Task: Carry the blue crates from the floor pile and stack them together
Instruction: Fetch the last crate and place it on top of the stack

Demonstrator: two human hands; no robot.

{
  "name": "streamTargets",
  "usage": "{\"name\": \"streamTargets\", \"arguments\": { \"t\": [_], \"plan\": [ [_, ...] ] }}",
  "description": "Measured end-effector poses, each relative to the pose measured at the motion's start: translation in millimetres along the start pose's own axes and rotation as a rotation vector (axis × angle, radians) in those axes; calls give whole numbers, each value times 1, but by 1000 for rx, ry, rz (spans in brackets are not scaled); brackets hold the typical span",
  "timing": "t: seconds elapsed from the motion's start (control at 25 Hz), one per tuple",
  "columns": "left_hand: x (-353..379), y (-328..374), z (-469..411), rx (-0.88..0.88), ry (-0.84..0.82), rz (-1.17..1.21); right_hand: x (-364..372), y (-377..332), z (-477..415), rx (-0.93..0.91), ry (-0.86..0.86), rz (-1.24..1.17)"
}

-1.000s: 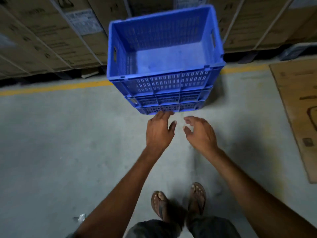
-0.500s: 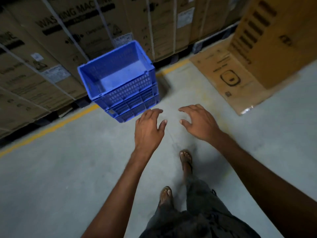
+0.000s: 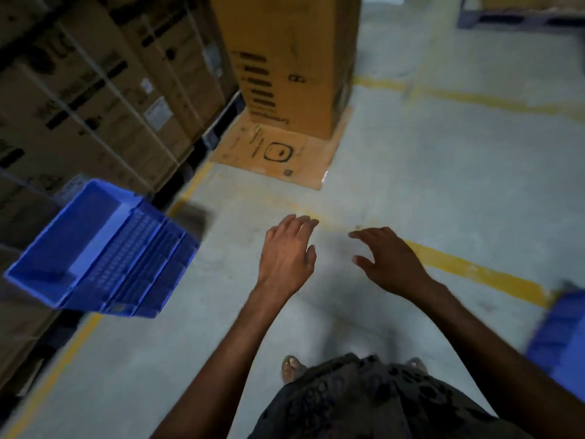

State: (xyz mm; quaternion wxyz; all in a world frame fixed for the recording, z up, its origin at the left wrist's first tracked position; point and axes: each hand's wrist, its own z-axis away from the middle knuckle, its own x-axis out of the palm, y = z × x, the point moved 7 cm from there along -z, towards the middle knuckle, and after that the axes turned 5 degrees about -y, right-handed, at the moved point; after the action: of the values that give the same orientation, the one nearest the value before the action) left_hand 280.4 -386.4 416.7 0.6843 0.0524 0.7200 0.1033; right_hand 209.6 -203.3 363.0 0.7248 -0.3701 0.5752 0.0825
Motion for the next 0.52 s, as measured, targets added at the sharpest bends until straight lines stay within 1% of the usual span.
{"name": "streamTargets", "arguments": {
  "t": [0.16, 0.32, 0.44, 0.52],
  "plan": [
    [53, 158, -47, 235, -117, -3, -55, 138, 106, 223, 113, -54],
    [112, 331, -86, 416, -221, 95, -102, 266, 222, 449, 164, -81],
    [144, 447, -102, 547, -323, 204, -130, 342, 296, 649, 203, -152],
    [167, 515, -111, 653, -386, 226, -139, 393, 339, 783, 228, -217]
  ]
}}
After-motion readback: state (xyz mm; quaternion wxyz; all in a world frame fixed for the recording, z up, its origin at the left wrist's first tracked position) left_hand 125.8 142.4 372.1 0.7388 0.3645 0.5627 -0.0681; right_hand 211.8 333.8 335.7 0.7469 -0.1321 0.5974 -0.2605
